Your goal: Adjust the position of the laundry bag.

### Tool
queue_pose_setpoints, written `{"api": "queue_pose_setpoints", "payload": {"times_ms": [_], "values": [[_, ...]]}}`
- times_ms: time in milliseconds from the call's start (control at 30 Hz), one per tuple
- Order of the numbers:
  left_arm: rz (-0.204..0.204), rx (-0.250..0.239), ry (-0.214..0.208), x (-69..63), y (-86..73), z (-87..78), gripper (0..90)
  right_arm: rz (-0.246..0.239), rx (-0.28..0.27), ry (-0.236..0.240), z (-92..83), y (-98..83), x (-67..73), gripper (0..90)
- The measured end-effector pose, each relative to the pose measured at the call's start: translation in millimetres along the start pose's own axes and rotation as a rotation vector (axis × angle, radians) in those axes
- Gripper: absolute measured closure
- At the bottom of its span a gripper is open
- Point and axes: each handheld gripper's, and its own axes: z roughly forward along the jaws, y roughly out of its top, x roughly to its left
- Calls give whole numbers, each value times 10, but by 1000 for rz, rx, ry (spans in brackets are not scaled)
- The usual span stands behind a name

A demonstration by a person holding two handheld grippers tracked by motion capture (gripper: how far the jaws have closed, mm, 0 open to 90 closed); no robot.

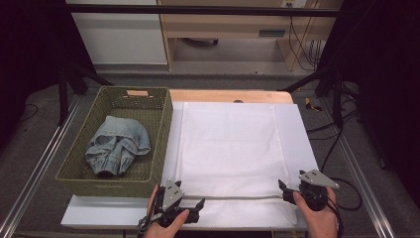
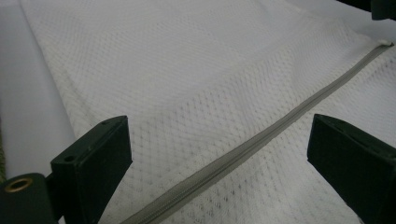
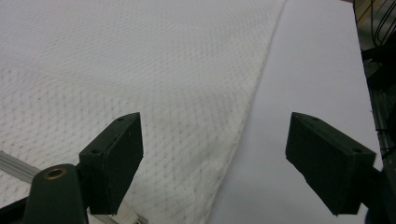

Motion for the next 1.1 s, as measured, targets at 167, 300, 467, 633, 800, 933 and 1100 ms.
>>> {"api": "queue_pose_setpoints", "payload": {"times_ms": [167,300,467,633,800,933,1100], "values": [[-19,18,32,4,-37,24,60,42,20,-1,-26,-39,-86,191],[15,32,55,-23,-16,23,59,34,37,-10,-45,-39,-106,136],[10,49,58,-38,-48,58,59,39,67,-7,-51,-44,-97,87],[0,57,63,-27,-70,54,61,42,48,-21,-85,-18,-79,87],[1,64,69,-36,-68,56,63,9,29,-30,-108,64,-66,139],[13,76,70,-48,-77,55,88,-4,23,-26,-106,198,-95,233],[7,78,82,-38,-95,14,102,-53,71,-1,30,406,-113,352]]}}
